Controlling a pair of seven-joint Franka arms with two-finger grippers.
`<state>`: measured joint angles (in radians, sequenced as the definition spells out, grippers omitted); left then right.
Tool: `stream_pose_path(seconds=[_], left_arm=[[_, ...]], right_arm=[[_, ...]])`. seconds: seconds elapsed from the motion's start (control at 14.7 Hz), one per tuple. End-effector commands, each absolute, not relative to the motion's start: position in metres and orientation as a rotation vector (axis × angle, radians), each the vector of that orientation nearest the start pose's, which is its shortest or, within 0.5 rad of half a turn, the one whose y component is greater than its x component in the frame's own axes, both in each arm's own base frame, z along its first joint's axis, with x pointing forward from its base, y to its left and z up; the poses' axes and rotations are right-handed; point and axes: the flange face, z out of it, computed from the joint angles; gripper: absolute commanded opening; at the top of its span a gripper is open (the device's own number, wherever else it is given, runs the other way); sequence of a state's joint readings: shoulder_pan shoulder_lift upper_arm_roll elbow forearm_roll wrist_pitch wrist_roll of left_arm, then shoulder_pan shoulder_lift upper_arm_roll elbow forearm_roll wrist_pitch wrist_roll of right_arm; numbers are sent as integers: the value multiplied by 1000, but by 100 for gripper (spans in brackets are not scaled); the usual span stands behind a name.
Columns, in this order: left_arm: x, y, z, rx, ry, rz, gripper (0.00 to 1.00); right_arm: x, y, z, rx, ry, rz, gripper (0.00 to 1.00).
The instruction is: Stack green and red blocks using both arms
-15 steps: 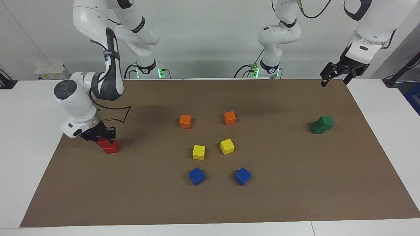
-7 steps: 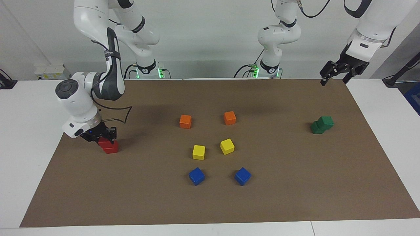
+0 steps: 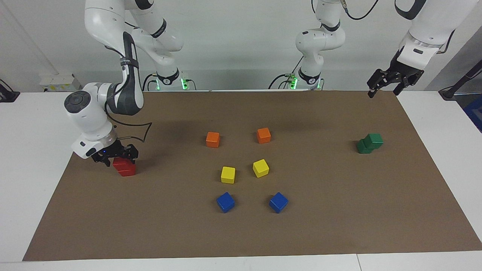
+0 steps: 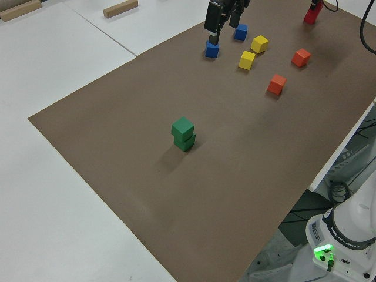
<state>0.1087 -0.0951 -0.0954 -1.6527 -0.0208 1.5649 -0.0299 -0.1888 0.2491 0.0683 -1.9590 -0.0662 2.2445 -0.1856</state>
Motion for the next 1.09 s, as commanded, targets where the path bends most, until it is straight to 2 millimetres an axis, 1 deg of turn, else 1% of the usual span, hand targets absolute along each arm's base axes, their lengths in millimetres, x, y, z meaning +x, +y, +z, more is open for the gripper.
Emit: stream_pose_path(seconds=[0.0,0.14,0.27,0.41,0.61,0.81,0.88,1.02], left_arm=[[523,1,640,-3160,-76,-52,100],[523,2,640,-3160,-76,-57,100],[524,1,641,-3160,-73,-60,100],[524,1,641,-3160,-73,-60,100],[522,1,642,-3160,-76,-62,100],[523,0,642,-3159,-71,-64,100],[523,-1,642,-3159,-68,-64,100],[523,-1,642,-3157,-66,-69,100]], right_arm=[[597,-76,375,-3172,-208,-19,100],[597,-72,408,-3182,-227,-13,100],[592,-69,441,-3187,-229,5,100],[585,-59,471,-3191,-247,-11,100],[570,-54,506,-3191,-239,-40,100],[556,-45,536,-3195,-245,-37,100],[552,-44,542,-3191,-226,-12,100],[543,-36,560,-3119,-112,-3,100]])
